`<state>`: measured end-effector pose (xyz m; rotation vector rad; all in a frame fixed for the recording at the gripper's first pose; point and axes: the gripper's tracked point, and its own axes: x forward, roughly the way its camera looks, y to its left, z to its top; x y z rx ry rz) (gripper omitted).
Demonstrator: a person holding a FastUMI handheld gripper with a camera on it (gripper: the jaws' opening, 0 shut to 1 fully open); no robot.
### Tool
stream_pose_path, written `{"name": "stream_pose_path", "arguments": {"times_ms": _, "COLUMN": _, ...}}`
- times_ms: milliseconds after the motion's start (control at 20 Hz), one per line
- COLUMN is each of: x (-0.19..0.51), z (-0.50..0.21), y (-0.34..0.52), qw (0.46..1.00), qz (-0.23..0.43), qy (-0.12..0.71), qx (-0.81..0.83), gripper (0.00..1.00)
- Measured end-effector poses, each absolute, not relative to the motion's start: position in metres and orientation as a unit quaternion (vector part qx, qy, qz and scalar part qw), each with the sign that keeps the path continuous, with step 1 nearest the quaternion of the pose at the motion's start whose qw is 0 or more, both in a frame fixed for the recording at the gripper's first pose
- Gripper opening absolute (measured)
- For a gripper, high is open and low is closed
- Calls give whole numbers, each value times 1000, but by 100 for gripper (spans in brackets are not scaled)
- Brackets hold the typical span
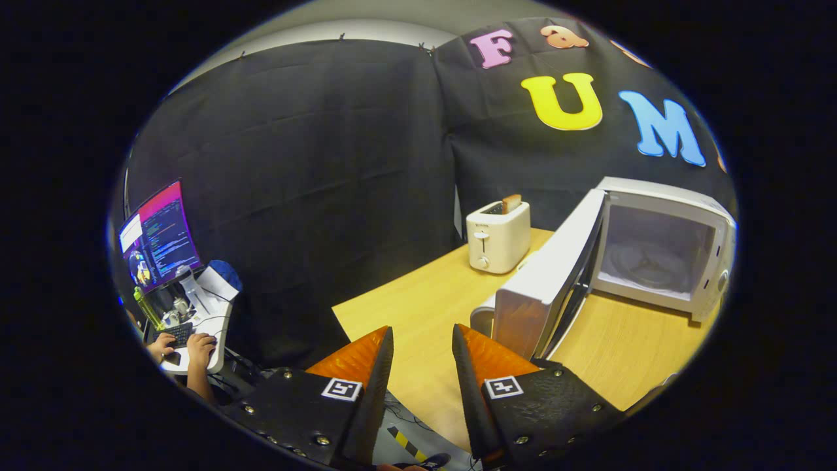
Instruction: Open the microwave, put the food inside, and close the microwave door.
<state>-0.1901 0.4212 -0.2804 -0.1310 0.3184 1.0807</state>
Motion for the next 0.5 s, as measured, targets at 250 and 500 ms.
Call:
{"name": "stream_pose_path", "arguments": {"times_ms": 250, "x": -186, "z": -209, "y": 356, "qw": 848, "qz": 515, "qy": 114, "qx": -56, "gripper": 54}}
{"name": "stream_pose_path", "arguments": {"times_ms": 500, "x": -109, "z": -176, "y": 231, "qw": 929, "qz": 350, "qy": 113, "qx": -31, "gripper": 54}}
